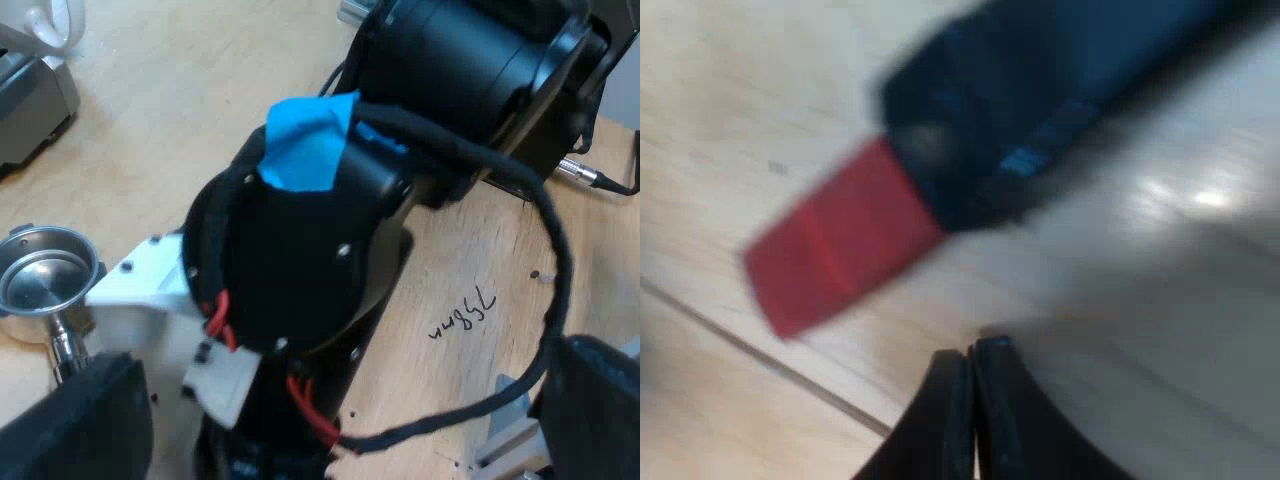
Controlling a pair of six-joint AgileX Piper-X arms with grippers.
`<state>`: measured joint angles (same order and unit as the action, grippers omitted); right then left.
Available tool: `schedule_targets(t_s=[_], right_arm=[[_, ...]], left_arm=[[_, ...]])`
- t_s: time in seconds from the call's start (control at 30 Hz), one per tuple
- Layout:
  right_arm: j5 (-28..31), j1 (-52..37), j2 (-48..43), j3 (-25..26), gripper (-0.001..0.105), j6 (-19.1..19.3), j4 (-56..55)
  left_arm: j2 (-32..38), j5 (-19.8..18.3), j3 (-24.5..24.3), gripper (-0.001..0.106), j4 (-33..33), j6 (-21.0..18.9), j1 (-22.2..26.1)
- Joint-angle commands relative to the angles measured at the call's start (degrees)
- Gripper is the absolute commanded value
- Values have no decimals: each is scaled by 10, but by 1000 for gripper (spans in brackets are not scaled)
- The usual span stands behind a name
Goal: Put the handle in the coffee machine
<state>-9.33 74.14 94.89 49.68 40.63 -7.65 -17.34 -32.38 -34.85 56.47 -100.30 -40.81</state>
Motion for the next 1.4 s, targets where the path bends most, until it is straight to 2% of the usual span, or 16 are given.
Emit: schedule_targets(t_s=[0.03, 0.1, 0.2, 0.3, 0.37, 0.4, 0.47, 0.53, 0.6, 0.9, 0.97, 1.13, 1.23, 1.27, 1.33, 1.4], right_arm=[[32, 2, -27, -3, 0, 19, -97], [37, 0, -43, -3, 0, 29, -130], [43, 0, -72, -3, 0, 68, -194], [54, 0, -96, -3, 11, 90, -248], [61, 0, -113, -3, 31, 111, -291], [63, 0, -118, -3, 35, 114, -298], [82, 0, -137, -3, 63, 132, -331], [93, 0, -150, -3, 80, 157, -348], [105, 0, -166, -3, 89, 176, -359], [120, -44, -231, -3, 90, 217, -375], [120, -58, -243, -3, 90, 227, -372], [123, -87, -266, 21, 90, 321, -372], [152, -88, -266, 43, 90, 384, -370], [158, -88, -266, 47, 90, 394, -366], [164, -88, -266, 64, 90, 444, -355], [169, -88, -266, 72, 90, 458, -354]], left_arm=[[0, -5, -4, 80, -6, 3, -3], [0, -5, -4, 80, -6, 3, -3], [0, -5, -4, 80, -6, 3, -3], [0, -5, -4, 80, -6, 3, -3], [0, -5, -4, 80, -6, 3, -3], [0, -5, -4, 80, -6, 3, -3], [0, -5, -4, 80, -6, 3, -3], [0, -5, -4, 80, -6, 3, -3], [0, 0, -4, 80, -6, 3, -3], [0, 68, -4, 80, -6, 3, -3], [0, 99, -4, 80, -6, 3, -3], [0, 149, -4, 80, -6, 3, -3], [0, 172, -4, 80, -6, 3, -3], [0, 201, -4, 80, -6, 3, -3], [0, 214, -4, 80, -6, 3, -3], [0, 214, -4, 80, -6, 3, -3]])
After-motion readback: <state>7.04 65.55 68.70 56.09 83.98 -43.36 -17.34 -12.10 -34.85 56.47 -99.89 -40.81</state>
